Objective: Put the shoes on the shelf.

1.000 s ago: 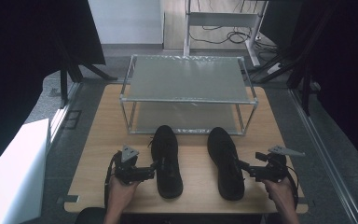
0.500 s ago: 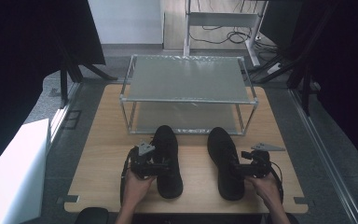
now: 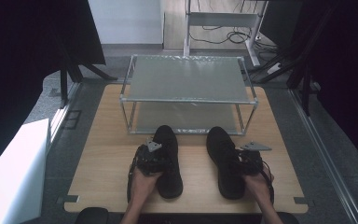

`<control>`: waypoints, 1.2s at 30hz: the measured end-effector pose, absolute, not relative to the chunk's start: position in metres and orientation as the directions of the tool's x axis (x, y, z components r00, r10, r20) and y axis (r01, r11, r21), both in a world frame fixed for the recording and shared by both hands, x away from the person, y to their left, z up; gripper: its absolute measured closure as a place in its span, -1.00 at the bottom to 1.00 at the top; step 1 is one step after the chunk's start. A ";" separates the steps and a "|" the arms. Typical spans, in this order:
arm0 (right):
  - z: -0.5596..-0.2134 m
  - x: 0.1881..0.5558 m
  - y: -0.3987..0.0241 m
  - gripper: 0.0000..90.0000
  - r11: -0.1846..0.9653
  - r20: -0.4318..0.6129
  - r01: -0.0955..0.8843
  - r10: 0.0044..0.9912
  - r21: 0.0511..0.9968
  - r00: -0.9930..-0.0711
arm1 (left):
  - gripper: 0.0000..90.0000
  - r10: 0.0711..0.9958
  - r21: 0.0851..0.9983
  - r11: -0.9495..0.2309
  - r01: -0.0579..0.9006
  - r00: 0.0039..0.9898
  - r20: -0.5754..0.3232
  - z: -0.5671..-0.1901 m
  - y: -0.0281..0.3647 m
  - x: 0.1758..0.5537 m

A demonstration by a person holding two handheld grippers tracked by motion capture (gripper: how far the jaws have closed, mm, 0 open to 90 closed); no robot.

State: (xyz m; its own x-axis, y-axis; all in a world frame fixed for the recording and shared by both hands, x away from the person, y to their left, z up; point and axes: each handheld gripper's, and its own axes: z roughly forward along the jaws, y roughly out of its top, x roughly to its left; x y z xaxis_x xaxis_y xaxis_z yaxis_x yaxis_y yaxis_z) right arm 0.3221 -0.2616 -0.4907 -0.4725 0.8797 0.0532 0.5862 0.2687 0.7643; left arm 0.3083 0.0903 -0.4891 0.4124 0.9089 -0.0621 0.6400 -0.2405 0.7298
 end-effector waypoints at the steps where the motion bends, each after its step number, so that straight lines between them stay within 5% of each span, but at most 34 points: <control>1: -0.490 0.321 -0.262 0.18 0.267 0.043 0.588 0.887 0.764 -0.459 | -0.28 0.910 0.735 -0.243 0.634 0.411 -0.054 -0.488 0.092 0.307; 7: -0.487 0.319 -0.263 0.57 0.264 0.012 0.578 0.904 0.772 -0.428 | 0.24 0.908 0.730 -0.240 0.640 0.415 -0.066 -0.485 0.105 0.308; 16: -0.486 0.320 -0.273 0.66 0.172 0.116 0.609 0.908 0.774 -0.403 | 0.71 0.914 0.747 -0.169 0.643 0.386 -0.126 -0.487 0.133 0.307; 28: -0.488 0.324 -0.291 0.68 -0.069 0.407 0.688 0.846 0.723 -0.344 | 0.79 0.837 0.739 0.033 0.673 0.385 -0.388 -0.498 0.163 0.312; 36: -0.480 0.322 -0.293 0.67 -0.169 0.522 0.689 0.781 0.705 -0.343 | 0.80 0.832 0.757 0.004 0.653 0.417 -0.365 -0.486 0.154 0.308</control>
State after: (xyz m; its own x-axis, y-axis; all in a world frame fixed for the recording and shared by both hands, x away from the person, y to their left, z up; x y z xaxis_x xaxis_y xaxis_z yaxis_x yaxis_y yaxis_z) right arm 0.3222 -0.2926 -0.4800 -0.3427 0.7810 0.5221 0.6891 -0.1688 0.7048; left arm 0.3078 0.1544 -0.4858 0.4172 0.8325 -0.3646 0.6533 0.0042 0.7571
